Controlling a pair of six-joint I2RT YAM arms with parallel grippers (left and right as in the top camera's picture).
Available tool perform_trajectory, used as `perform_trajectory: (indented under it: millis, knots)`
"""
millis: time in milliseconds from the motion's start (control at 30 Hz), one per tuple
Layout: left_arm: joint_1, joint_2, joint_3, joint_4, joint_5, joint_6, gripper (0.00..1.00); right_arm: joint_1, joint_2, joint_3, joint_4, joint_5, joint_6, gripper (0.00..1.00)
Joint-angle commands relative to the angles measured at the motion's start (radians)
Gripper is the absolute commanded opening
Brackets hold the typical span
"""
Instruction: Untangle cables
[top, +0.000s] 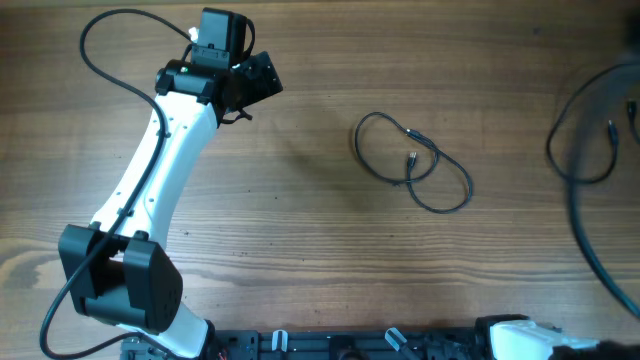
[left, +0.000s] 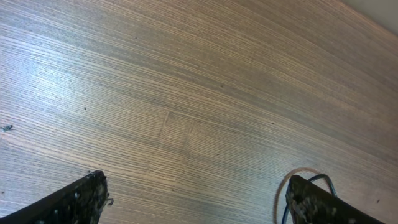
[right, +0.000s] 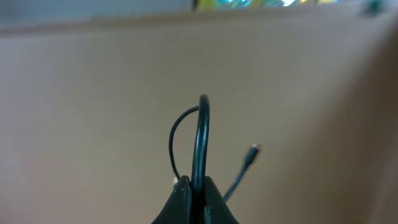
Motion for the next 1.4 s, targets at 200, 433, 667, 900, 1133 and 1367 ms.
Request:
perform_trajectory:
  millis: [200,433,667,900,1133,1367]
  knots:
    - [0.005,0.002,0.004,0.005,-0.017,-0.006,0.93,-0.417,0.286,-0.024,0.011,-0.185,0.031,0.04]
    - [0.005,0.002,0.004,0.018,-0.016,-0.007,0.93,-0.891,0.322,-0.036,-0.136,-0.349,0.227,0.04]
    - [0.005,0.002,0.004,0.017,-0.006,-0.010,0.93,-0.943,0.353,-0.209,-0.285,-0.042,0.407,0.04]
    - [0.005,0.002,0.004,0.017,-0.006,-0.010,0.93,-0.941,0.446,-0.386,-0.259,-0.097,0.375,0.98]
    - [0.005,0.002,0.004,0.017,-0.006,-0.010,0.93,-0.903,0.433,-0.357,-0.335,-0.425,0.215,1.00]
    - [0.013,0.002,0.004,0.013,-0.010,-0.017,0.87,-0.422,0.438,-0.397,-0.386,-0.518,-0.122,1.00]
